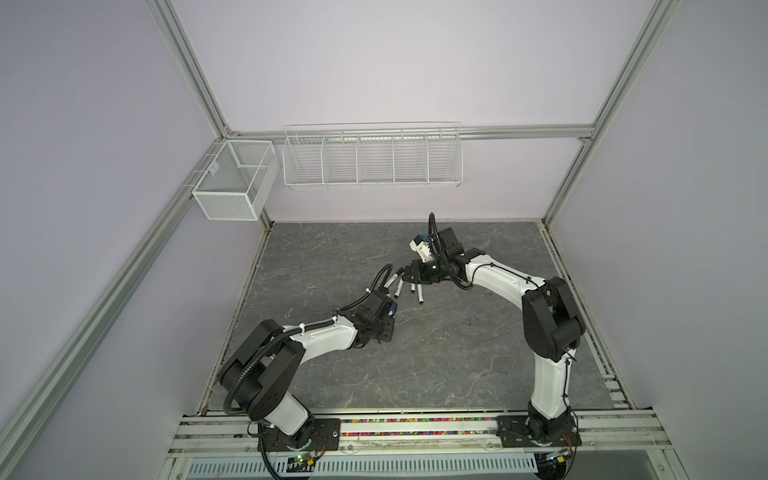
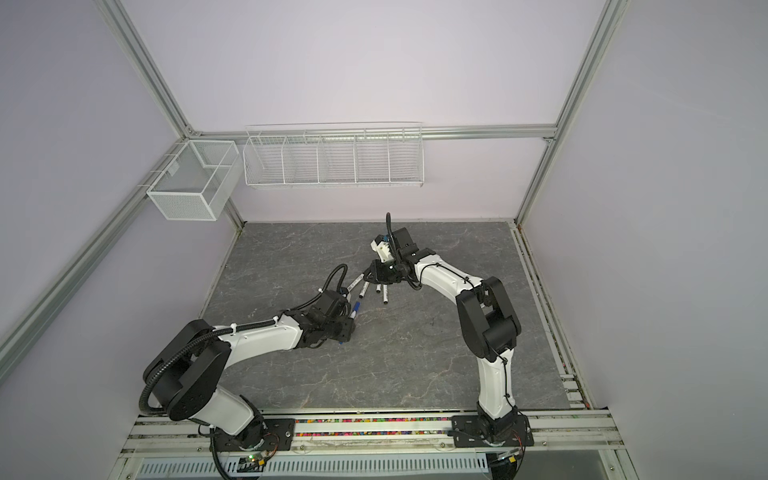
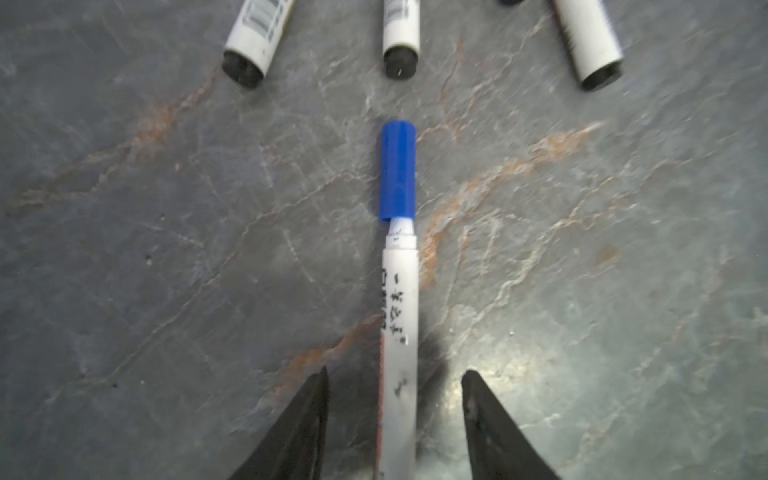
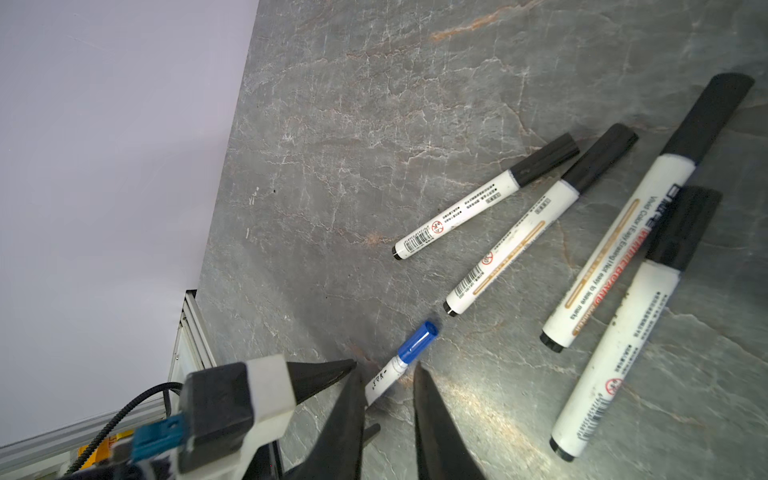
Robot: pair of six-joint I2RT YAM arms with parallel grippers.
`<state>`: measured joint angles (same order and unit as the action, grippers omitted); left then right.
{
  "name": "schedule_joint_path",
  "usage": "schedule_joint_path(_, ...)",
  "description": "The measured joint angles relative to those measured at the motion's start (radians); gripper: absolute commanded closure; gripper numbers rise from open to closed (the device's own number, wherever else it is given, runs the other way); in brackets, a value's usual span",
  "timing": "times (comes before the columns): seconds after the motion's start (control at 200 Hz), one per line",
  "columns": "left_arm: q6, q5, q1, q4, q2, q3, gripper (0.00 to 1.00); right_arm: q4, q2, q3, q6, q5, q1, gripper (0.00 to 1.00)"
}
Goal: Insert the pens into the pen caps
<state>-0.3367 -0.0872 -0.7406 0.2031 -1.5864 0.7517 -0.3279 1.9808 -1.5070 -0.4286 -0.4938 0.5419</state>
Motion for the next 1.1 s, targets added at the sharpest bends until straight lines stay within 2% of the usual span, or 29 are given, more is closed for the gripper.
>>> schedule_joint_path(0.105, 0.007, -0.003, 0.0, 0.04, -0.026, 0.04, 0.55, 0.0, -0.013, 0.006, 0.007, 0.0, 0.0, 0.75)
schedule_joint_path(0.435, 0.004, 0.033, -0.006, 0.162, -0.034, 0.087, 0.89, -0.001, -0.029, 0.008, 0.018, 0.001, -0.001, 0.74)
schedule_joint_path(0.57, 0.004, 0.064, -0.008, 0.214, -0.03, 0.104, 1.0, -0.001, -0.029, 0.01, 0.018, 0.001, -0.001, 0.74)
schedule_joint_path(0.685, 0.007, 0.093, -0.009, 0.262, 0.0, 0.104, 1.0, -0.001, -0.034, 0.026, 0.022, 0.001, -0.001, 0.72)
schedule_joint_path(0.805, 0.009, 0.117, -0.009, 0.275, 0.106, 0.103, 1.0, -0.008, -0.063, 0.063, 0.043, -0.006, 0.0, 0.64)
schedule_joint_path(0.95, 0.005, 0.11, -0.009, 0.193, 0.271, 0.095, 1.0, -0.014, -0.104, 0.08, 0.072, -0.061, 0.004, 0.51)
schedule_joint_path(1.1, 0.008, 0.084, -0.009, 0.091, 0.317, 0.084, 1.0, 0.002, -0.118, 0.08, 0.082, -0.121, 0.023, 0.49)
